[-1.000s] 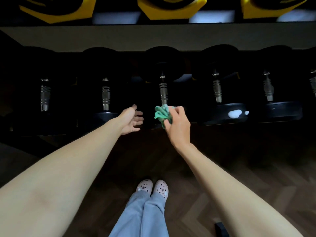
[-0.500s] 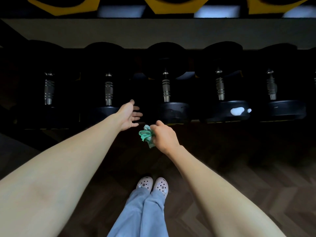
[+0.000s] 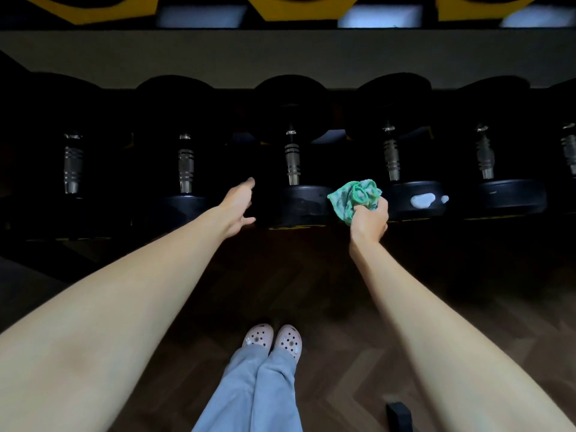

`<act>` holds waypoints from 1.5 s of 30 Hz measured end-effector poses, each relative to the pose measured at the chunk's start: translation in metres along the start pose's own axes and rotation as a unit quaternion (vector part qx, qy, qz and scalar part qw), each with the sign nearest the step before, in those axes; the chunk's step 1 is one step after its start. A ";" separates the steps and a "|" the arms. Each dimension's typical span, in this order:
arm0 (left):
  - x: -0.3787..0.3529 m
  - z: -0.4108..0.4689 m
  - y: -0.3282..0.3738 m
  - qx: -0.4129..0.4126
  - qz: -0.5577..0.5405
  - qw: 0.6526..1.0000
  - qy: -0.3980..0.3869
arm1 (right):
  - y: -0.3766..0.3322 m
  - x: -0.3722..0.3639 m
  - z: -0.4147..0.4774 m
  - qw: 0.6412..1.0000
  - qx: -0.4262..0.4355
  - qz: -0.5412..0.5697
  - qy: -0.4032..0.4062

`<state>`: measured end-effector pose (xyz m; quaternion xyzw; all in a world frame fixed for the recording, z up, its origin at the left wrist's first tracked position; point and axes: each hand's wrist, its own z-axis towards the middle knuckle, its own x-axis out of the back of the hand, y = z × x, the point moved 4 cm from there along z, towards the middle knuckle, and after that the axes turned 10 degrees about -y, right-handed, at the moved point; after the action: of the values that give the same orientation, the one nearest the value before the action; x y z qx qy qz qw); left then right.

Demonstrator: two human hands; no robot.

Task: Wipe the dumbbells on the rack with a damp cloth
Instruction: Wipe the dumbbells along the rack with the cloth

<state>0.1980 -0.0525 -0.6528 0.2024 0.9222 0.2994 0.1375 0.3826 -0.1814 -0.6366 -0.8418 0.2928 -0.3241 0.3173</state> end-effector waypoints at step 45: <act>0.015 0.066 0.042 0.119 0.199 0.971 0.057 | -0.094 -0.139 0.091 0.794 0.290 -0.431 -0.317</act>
<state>0.2221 0.0179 -0.6810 0.3790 0.8989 0.2201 -0.0024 0.3902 0.0062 -0.6727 -0.8049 -0.3245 -0.2122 0.4493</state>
